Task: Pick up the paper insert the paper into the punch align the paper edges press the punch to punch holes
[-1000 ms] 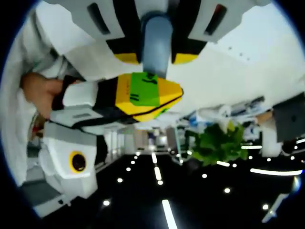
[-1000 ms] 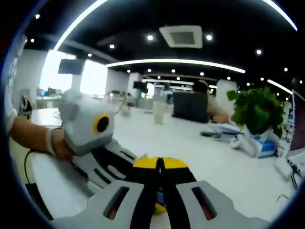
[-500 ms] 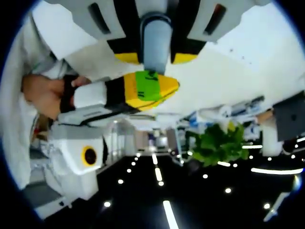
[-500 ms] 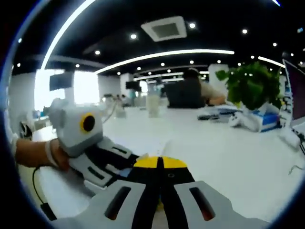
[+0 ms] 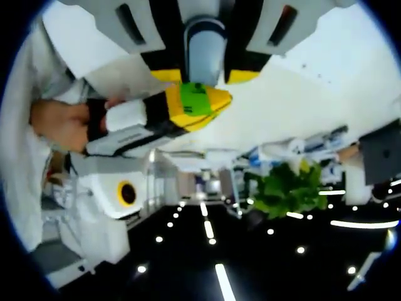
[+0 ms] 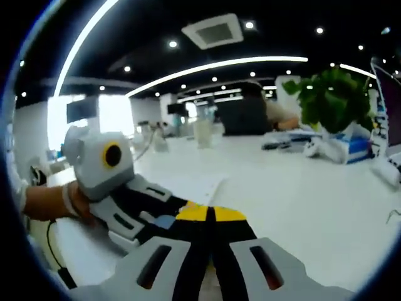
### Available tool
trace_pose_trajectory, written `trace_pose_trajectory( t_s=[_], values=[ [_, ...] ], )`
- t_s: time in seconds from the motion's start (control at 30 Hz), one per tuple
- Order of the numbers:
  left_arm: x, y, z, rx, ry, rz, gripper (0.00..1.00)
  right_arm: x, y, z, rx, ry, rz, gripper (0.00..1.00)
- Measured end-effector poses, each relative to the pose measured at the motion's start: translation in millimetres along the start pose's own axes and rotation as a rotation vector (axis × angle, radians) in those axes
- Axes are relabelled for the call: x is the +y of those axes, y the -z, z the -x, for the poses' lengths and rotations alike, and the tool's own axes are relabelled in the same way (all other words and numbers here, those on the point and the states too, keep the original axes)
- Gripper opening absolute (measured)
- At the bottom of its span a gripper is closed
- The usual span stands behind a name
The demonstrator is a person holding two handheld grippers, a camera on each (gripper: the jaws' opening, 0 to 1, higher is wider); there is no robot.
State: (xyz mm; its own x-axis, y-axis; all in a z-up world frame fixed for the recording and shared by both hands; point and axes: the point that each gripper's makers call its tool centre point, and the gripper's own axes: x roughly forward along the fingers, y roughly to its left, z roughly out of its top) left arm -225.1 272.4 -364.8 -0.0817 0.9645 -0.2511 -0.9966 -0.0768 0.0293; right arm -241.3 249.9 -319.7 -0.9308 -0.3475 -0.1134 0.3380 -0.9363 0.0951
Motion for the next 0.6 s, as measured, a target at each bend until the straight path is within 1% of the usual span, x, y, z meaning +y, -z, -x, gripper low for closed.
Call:
trace_pose_trajectory(
  t_s=[0.03,0.07,0.1,0.13,0.17,0.2,0.23,0.27,0.33,0.37,0.4,0.47,0.53,0.6],
  values=[
    [0.3,-0.3,0,-0.001,0.000,0.000,0.26,5,-7.7,1,-0.022,-0.023,0.004,0.03],
    [1.4,-0.4,0,-0.002,0.001,-0.001,0.26,8,-10.3,0,-0.005,-0.023,0.003,0.03],
    [3.9,-0.5,0,-0.003,0.000,0.003,0.26,12,-11.8,-2,0.005,-0.025,0.071,0.03],
    [4.6,-0.6,0,-0.004,0.001,0.008,0.26,16,-13.2,-6,0.020,-0.042,0.166,0.04],
    [3.6,-0.8,1,-0.004,0.002,0.009,0.26,18,-12.4,-8,0.032,-0.060,0.209,0.04],
    [3.4,-1.1,1,-0.005,0.001,0.008,0.26,19,-15.4,-8,0.018,-0.071,0.208,0.04],
    [3.7,-1.3,1,-0.006,0.000,0.007,0.26,16,-21.8,-6,-0.007,-0.077,0.176,0.04],
    [4.0,-1.4,1,-0.006,-0.001,0.007,0.26,11,-24.4,-4,-0.011,-0.073,0.175,0.04],
    [4.2,-2.3,1,-0.010,-0.005,0.010,0.27,-7,-30.9,-1,-0.042,-0.014,0.180,0.07],
    [4.1,-2.5,2,-0.011,-0.005,0.008,0.27,-19,-31.0,1,-0.056,0.020,0.179,0.08],
    [4.1,-3.2,2,-0.014,-0.005,0.011,0.27,-29,-26.8,2,-0.045,0.038,0.164,0.08],
    [3.7,-4.7,3,-0.020,-0.002,0.017,0.28,-43,-21.2,10,-0.021,0.063,0.139,0.08],
    [2.0,-5.9,3,-0.024,0.005,0.011,0.31,-50,-21.3,24,-0.025,0.085,0.135,0.08],
    [-2.7,-9.1,4,-0.037,0.019,-0.017,0.38,-54,-20.5,35,-0.029,0.098,0.117,0.09]
  ],
)
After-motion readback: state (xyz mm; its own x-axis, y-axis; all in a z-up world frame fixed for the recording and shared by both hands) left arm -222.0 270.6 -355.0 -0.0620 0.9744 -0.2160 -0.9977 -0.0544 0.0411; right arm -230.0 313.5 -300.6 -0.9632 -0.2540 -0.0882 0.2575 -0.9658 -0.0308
